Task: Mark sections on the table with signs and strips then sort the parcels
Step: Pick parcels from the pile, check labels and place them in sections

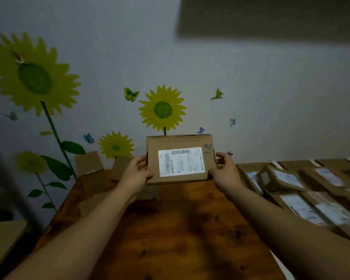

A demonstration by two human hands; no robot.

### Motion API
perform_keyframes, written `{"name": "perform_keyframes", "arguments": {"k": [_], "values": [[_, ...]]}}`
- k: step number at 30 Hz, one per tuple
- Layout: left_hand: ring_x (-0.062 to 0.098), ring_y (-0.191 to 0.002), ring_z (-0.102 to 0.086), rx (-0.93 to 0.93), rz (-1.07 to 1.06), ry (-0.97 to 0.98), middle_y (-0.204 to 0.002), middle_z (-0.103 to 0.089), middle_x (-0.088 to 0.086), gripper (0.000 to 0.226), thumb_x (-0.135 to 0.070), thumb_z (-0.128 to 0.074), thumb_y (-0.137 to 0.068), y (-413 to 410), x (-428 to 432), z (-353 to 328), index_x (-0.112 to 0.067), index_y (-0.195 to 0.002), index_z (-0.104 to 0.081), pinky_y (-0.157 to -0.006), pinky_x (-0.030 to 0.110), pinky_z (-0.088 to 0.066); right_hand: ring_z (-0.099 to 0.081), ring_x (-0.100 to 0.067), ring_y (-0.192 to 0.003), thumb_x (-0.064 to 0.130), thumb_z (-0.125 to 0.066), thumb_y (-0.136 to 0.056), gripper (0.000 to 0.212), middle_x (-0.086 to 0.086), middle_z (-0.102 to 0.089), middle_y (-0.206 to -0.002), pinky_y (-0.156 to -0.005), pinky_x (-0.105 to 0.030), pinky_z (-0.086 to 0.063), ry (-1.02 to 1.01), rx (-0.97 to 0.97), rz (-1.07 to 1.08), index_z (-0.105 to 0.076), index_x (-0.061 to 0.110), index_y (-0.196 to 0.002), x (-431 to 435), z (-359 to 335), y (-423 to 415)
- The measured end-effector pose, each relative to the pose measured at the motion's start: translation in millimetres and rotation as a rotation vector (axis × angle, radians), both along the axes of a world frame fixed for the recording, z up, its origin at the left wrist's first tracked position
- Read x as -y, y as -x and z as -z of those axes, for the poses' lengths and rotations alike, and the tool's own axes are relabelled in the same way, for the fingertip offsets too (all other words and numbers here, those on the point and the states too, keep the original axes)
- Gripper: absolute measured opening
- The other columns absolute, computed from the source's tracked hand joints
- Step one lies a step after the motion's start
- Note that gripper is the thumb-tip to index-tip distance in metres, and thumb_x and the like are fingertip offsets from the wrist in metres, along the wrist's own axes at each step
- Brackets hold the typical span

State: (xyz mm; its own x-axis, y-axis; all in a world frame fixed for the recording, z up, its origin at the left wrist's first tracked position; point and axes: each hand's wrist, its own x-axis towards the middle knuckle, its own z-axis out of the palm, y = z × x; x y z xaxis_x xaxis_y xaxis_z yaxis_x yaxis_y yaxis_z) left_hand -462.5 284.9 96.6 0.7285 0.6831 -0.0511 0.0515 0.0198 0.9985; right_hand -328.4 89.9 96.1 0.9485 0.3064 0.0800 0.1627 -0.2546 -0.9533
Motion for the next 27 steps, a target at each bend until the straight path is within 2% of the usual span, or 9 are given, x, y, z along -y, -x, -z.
{"name": "perform_keyframes", "arguments": {"k": [3, 7, 10, 12, 15, 18, 20, 23, 27], "values": [[0.027, -0.122, -0.052, 0.047, 0.056, 0.003, -0.138, -0.049, 0.012, 0.063, 0.015, -0.055, -0.082, -21.4, 34.9, -4.1, -0.008, -0.138, -0.039, -0.102, 0.046, -0.044, -0.061, -0.008, -0.084, 0.006, -0.064, -0.088, 0.055, 0.011, -0.057, -0.098, -0.075, -0.034, -0.059, -0.018, 0.028, 0.023, -0.043, 0.019, -0.137, 48.8, -4.3, -5.1], [0.024, -0.111, -0.058, 0.060, 0.140, 0.003, -0.134, -0.054, 0.009, 0.060, 0.010, -0.053, -0.086, -52.8, 102.0, -8.4, -0.011, -0.140, -0.038, -0.080, 0.033, -0.050, -0.063, -0.018, -0.097, 0.011, -0.063, -0.090, 0.045, 0.011, -0.062, -0.099, -0.082, -0.044, -0.058, -0.047, 0.087, 0.056, -0.052, 0.022, -0.131, 125.5, -7.7, -18.2], [0.020, -0.098, -0.063, 0.046, 0.216, 0.050, -0.125, -0.061, 0.010, 0.043, -0.003, -0.053, -0.093, -78.0, 163.0, -8.2, -0.010, -0.135, -0.045, -0.078, 0.032, -0.052, -0.063, -0.017, -0.102, 0.018, -0.065, -0.089, 0.041, 0.008, -0.063, -0.110, -0.082, -0.041, -0.058, -0.073, 0.160, 0.064, -0.054, 0.036, -0.123, 188.6, -11.3, -30.0], [0.018, -0.091, -0.063, 0.008, 0.256, 0.085, -0.120, -0.063, 0.010, 0.036, -0.004, -0.052, -0.094, -93.6, 208.6, -6.8, -0.008, -0.130, -0.046, -0.071, 0.031, -0.052, -0.061, -0.010, -0.103, 0.012, -0.066, -0.087, 0.054, 0.008, -0.060, -0.117, -0.087, -0.033, -0.054, -0.072, 0.172, 0.029, -0.048, 0.045, -0.125, 233.1, -14.9, -37.7], [0.016, -0.081, -0.060, -0.046, 0.284, 0.110, -0.110, -0.062, 0.008, 0.028, -0.003, -0.051, -0.095, -112.8, 276.0, -7.0, -0.009, -0.121, -0.044, -0.063, 0.032, -0.049, -0.060, -0.012, -0.107, 0.002, -0.062, -0.086, 0.069, 0.003, -0.057, -0.127, -0.091, -0.033, -0.053, -0.058, 0.125, 0.031, -0.038, 0.035, -0.142, 299.0, -22.0, -50.8], [0.019, -0.086, -0.060, -0.028, 0.272, 0.108, -0.117, -0.057, 0.010, 0.054, -0.008, -0.059, -0.090, -134.6, 330.7, -9.9, -0.019, -0.137, -0.032, -0.068, 0.038, -0.053, -0.060, -0.020, -0.109, -0.002, -0.057, -0.089, 0.062, -0.002, -0.054, -0.129, -0.087, -0.038, -0.056, -0.074, 0.072, 0.096, -0.043, 0.029, -0.140, 368.0, -24.8, -62.0], [0.024, -0.088, -0.064, -0.041, 0.338, 0.063, -0.117, -0.057, 0.011, 0.065, -0.009, -0.063, -0.088, -146.6, 362.5, -10.7, -0.028, -0.140, -0.030, -0.063, 0.038, -0.055, -0.060, -0.014, -0.099, -0.001, -0.056, -0.090, 0.054, 0.001, -0.051, -0.126, -0.078, -0.035, -0.059, -0.052, 0.056, 0.130, -0.048, 0.030, -0.135, 407.8, -26.3, -64.8], [0.025, -0.085, -0.066, -0.150, 0.486, -0.041, -0.109, -0.060, 0.011, 0.046, -0.005, -0.062, -0.088, -160.0, 411.6, -11.3, -0.018, -0.128, -0.044, -0.065, 0.038, -0.057, -0.056, -0.004, -0.087, 0.006, -0.060, -0.090, 0.052, 0.004, -0.048, -0.123, -0.066, -0.019, -0.052, -0.061, 0.104, 0.233, -0.046, 0.027, -0.136, 456.3, -29.0, -73.1], [0.026, -0.089, -0.066, -0.147, 0.615, 0.041, -0.113, -0.061, 0.016, 0.028, -0.003, -0.056, -0.091, -189.2, 469.4, -3.7, -0.011, -0.117, -0.046, -0.077, 0.044, -0.055, -0.062, -0.008, -0.097, 0.006, -0.068, -0.086, 0.067, 0.010, -0.056, -0.113, -0.071, -0.020, -0.053, -0.258, 0.056, 0.333, -0.036, 0.025, -0.141, 500.2, -24.9, -88.2]]}}
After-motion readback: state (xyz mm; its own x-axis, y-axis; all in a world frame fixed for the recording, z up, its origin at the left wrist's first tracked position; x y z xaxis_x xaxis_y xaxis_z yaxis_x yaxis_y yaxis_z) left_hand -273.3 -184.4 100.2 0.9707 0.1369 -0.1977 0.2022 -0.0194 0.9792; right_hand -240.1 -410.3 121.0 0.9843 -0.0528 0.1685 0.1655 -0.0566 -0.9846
